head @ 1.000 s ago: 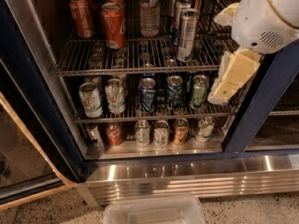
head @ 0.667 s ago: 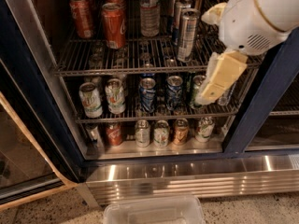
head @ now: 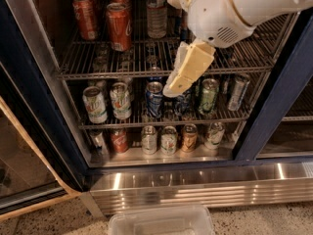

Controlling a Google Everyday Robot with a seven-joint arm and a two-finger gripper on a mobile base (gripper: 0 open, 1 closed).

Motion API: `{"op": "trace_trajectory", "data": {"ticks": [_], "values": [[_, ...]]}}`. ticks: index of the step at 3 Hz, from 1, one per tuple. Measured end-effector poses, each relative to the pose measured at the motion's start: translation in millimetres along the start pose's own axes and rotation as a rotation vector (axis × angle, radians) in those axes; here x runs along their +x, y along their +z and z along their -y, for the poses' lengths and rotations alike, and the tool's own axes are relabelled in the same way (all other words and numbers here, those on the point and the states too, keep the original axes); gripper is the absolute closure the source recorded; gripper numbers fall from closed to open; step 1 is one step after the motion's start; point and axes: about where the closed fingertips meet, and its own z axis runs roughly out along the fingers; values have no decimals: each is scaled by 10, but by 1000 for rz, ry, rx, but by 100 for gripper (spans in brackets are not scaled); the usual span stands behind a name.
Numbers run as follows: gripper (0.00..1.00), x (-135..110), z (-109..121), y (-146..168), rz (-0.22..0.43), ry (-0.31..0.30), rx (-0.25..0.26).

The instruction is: Pick coke can from top shelf of fridge

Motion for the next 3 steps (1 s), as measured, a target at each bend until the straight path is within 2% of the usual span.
{"op": "trace_trajectory", "data": {"ticks": [1,2,3], "values": [[0,0,0,0,0,0,0],[0,-66,61,57,38,-7,60],[0,-187,-35,309,138,29,124]]}}
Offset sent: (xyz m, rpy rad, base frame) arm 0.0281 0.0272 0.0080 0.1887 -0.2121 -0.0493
